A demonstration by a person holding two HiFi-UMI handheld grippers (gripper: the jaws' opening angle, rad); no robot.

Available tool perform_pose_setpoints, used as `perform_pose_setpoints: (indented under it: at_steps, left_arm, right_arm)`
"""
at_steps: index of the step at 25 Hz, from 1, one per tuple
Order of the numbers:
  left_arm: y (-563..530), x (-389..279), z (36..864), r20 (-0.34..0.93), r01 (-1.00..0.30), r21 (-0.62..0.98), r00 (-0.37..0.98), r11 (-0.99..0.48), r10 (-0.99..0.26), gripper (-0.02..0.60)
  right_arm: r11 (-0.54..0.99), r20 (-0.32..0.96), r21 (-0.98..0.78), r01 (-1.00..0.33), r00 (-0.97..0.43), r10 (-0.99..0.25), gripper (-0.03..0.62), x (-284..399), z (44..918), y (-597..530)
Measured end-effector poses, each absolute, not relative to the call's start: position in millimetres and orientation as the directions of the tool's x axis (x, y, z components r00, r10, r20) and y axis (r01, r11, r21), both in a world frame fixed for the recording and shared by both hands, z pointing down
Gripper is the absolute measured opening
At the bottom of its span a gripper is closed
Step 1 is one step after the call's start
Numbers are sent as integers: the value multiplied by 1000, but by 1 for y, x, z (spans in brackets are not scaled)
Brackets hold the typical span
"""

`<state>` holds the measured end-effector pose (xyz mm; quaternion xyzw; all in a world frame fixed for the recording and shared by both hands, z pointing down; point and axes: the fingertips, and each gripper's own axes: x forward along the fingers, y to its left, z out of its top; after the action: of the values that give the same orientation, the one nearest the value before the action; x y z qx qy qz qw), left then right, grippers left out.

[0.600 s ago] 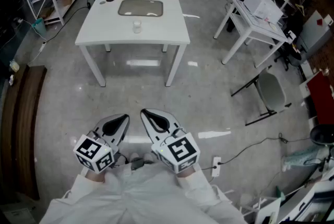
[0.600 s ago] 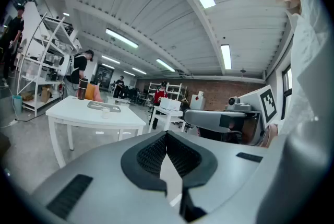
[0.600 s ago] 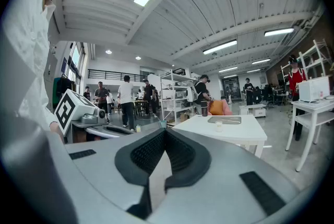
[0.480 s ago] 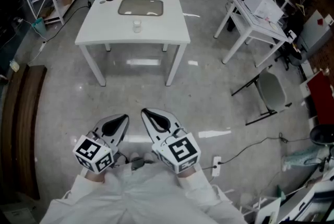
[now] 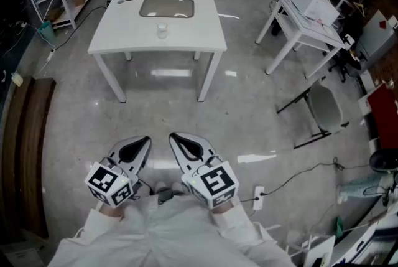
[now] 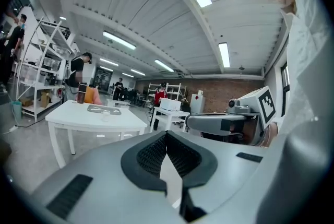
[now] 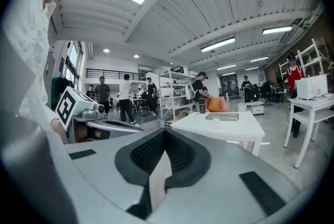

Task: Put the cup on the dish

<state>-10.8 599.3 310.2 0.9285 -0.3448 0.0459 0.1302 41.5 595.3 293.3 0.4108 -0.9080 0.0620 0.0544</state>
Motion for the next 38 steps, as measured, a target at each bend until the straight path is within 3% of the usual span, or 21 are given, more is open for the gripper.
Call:
perform_pose_setpoints:
  at_steps: [6,26,38]
  left_arm:
    - [591,-4,318,187,-639,229,769,-734,-611,8]
    - [559,33,349,215,-653,277,757,-705,-617,8]
    - [434,9,348,223,-630,278,777,-726,-589,8]
  right_arm:
    - [631,202,-144,-763,-647,-736,15,51,311,586]
    - [713,192,-201,-672,-740,-644,15,61,337,558]
    - [602,186,-165,-781,-624,-759,15,53,328,420]
